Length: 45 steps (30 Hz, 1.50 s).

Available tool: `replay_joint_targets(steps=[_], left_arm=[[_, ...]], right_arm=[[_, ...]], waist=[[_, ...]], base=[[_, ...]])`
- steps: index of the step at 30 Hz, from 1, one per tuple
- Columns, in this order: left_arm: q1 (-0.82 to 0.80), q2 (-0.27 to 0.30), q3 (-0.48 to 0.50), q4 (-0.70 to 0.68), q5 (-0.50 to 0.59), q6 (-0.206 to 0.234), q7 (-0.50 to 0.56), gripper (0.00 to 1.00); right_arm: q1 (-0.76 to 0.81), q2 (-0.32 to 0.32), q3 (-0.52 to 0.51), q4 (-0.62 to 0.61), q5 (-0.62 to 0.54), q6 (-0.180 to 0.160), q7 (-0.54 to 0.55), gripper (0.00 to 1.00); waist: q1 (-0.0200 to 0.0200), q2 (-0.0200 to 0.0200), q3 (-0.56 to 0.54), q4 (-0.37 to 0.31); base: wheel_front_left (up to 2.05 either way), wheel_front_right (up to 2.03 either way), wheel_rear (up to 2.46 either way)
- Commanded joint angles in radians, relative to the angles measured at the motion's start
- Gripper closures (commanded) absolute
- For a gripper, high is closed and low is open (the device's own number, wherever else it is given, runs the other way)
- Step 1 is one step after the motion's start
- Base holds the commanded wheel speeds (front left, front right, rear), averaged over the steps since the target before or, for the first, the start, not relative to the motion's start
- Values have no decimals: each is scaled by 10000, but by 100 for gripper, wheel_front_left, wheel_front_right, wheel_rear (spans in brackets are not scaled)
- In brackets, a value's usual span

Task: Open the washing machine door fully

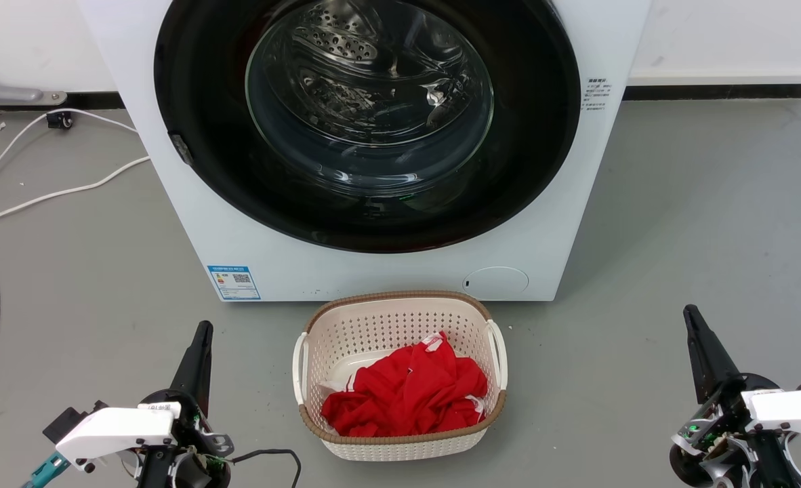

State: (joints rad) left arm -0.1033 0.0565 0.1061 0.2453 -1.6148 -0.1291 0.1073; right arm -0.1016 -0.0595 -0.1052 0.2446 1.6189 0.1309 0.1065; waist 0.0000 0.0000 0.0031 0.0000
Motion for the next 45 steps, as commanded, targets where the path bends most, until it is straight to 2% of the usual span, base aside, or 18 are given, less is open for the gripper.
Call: replay_joint_targets(steps=[1,16,17,27,33,39,45], left_arm=[[-77,-10,32,11,-3,-29,37,100],[-79,-21,50,12,19,-29,36,100],[-1,-10,15,0,2,0,29,0],[79,-37,-390,-86,192,0,-329,0],[63,-38,-491,-388,784,-2,-620,0],[46,-39,-516,-763,1994,-4,-887,0],[46,-40,-526,-1160,3397,-4,-1138,0]], right_arm=[[-115,32,-13,13,-44,-3,31,100],[-116,50,-34,14,-69,-3,49,100],[-3,12,-21,2,-10,0,12,0],[238,25,94,-174,-59,0,-351,0],[332,30,95,-414,-513,0,-637,0],[374,35,105,-799,-1785,0,-903,0],[412,40,303,-1333,-3853,0,-1152,0]], waist=[[0,0,0,0],[0,0,0,0],[0,0,0,0],[0,0,5,-10],[0,0,6,-10],[0,0,8,-2],[0,0,15,6]], base=[[0,0,0],[0,0,0],[0,0,0],[0,0,0],[0,0,0],[0,0,0],[0,0,0]])
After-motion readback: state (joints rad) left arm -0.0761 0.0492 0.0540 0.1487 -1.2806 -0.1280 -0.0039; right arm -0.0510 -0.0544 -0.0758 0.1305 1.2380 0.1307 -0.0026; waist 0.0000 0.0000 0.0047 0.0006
